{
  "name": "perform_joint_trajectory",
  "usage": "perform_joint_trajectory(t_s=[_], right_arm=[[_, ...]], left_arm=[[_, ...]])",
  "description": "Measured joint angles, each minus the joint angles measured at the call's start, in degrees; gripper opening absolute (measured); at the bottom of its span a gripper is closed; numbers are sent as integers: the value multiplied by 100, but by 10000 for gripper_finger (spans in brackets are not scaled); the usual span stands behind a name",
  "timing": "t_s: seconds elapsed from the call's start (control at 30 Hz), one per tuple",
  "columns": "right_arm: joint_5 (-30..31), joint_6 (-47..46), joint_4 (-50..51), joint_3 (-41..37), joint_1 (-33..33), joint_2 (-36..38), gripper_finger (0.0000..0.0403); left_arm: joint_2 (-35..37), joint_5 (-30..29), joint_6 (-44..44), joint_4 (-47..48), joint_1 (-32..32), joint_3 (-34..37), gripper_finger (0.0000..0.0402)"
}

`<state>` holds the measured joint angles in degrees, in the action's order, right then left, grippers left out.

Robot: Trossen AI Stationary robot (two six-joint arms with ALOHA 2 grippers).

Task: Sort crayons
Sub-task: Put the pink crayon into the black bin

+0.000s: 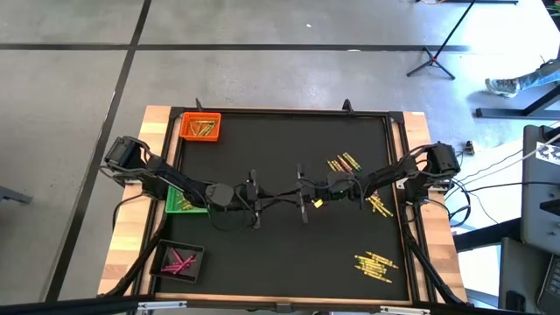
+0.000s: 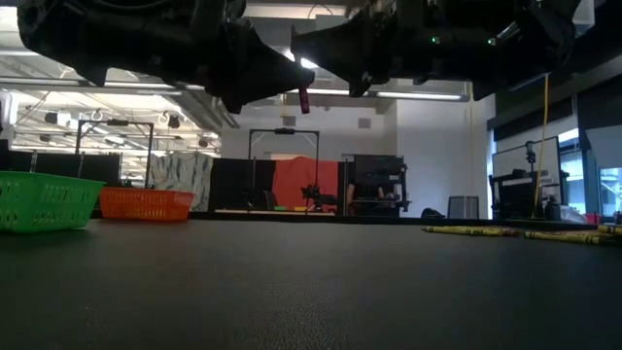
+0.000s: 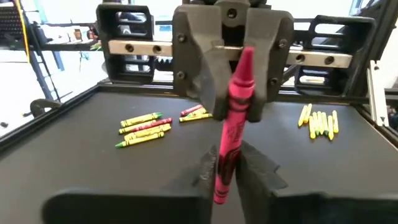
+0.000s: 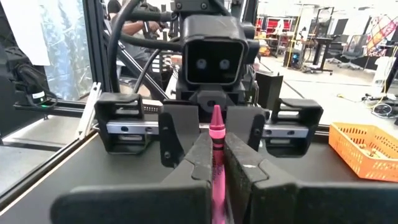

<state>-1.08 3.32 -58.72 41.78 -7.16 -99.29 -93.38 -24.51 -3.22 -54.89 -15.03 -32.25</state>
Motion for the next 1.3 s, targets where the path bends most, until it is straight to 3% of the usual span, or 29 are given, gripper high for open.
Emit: perform_joint_trajectory(t_s=[0.17, 0.37, 0.57, 0.73, 0.87, 1.03, 1.3], right_arm=[[-27, -2, 23, 0, 0, 0, 33], [-642, -5, 303, -18, -25, 182, 113], [-770, 225, 1525, -26, -158, 696, 171], [-750, 796, 2241, -28, -353, 773, 183], [-704, 823, 2203, -26, -461, 730, 182], [-595, 674, 1942, -24, -688, 627, 182], [55, 292, 1431, -11, -1037, 284, 182]], left_arm=[[0, -4, 194, 2, -4, 2, 7], [72, -180, 184, 359, -235, -43, 12], [632, -348, -344, 2628, -609, -466, 9], [1015, -337, -1275, 5475, -945, -1221, 10], [1222, -313, -2085, 7239, -1332, -1765, 10], [1531, -341, -2930, 8267, -1934, -2172, 10], [2164, -341, -4592, 9276, -3164, -2212, 10]])
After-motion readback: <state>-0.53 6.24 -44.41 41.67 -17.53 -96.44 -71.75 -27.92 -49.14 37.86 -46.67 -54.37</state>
